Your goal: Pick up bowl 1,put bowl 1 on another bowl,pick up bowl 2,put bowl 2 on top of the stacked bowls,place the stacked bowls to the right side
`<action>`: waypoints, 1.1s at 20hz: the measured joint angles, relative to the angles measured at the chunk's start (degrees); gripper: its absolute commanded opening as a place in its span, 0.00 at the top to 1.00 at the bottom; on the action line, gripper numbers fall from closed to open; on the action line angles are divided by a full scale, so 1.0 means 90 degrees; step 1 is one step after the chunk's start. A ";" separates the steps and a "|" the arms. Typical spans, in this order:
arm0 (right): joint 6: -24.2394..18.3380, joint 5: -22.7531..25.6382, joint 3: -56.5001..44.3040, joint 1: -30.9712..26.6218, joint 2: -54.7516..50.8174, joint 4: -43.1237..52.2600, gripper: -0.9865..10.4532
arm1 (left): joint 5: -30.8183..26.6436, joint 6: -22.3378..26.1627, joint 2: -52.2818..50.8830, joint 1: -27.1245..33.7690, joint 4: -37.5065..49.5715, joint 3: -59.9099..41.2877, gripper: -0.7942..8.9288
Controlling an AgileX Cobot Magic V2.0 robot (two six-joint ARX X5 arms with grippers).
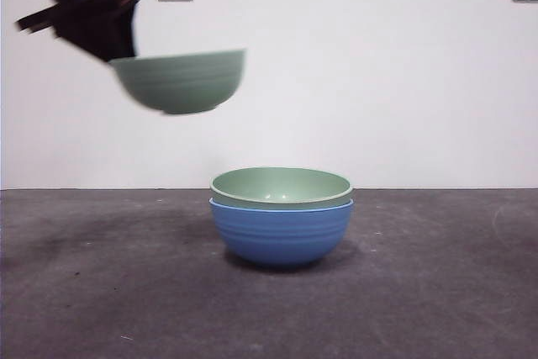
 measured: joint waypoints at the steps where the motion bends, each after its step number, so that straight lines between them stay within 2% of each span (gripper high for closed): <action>1: 0.0000 0.0000 0.0000 0.0000 0.0000 -0.0041 0.72 | -0.0012 0.0002 0.0002 -0.0214 0.0044 0.0024 0.93; 4: 0.0000 0.0005 0.0000 0.0000 0.0000 -0.0172 0.72 | -0.0537 0.0000 0.0155 -0.0899 0.0272 0.0024 0.93; 9: 0.0000 0.0005 0.0000 0.0000 0.0002 -0.0250 0.72 | -0.0624 -0.0034 0.0925 -0.1501 0.0889 0.0024 0.93; 15: 0.0000 0.0005 0.0000 0.0000 0.0002 -0.0444 0.72 | -0.0770 -0.0136 0.1834 -0.1610 0.0940 0.0024 0.93; 19: 0.0000 0.0005 0.0000 0.0000 0.0002 -0.0444 0.72 | -0.0772 -0.0219 0.1885 -0.1613 0.0930 0.0022 0.93; 22: 0.0000 0.0005 0.0000 0.0000 0.0002 -0.0444 0.72 | -0.0573 -0.0238 0.1885 -0.1610 0.0797 0.0022 0.88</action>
